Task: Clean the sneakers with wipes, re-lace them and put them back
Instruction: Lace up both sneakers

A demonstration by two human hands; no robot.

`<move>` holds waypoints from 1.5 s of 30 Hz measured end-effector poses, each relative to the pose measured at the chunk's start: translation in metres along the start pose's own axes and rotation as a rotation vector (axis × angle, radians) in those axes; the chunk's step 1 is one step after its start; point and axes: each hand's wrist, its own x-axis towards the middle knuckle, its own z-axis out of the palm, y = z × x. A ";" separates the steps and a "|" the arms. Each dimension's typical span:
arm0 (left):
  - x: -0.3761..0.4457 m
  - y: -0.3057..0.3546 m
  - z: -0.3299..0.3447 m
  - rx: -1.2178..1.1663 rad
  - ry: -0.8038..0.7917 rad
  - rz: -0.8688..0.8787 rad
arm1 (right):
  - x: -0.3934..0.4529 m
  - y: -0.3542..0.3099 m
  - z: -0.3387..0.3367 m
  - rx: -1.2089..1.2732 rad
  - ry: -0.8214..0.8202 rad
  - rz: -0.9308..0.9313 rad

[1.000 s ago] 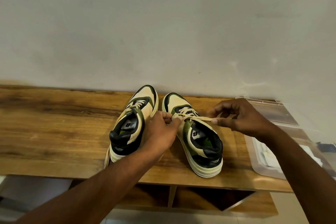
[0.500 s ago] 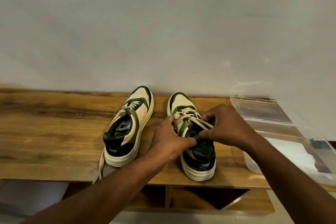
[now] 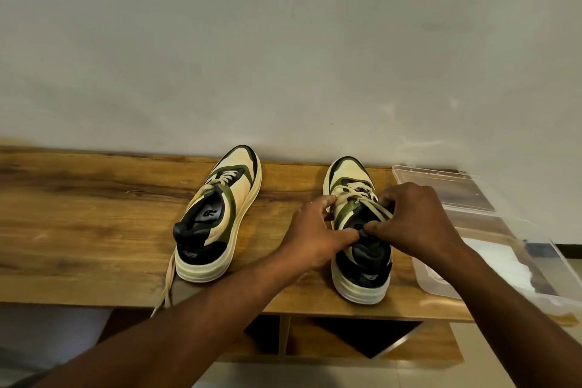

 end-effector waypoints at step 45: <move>-0.017 -0.064 -0.200 0.103 0.357 -0.213 | 0.020 -0.179 0.124 0.346 0.053 -0.098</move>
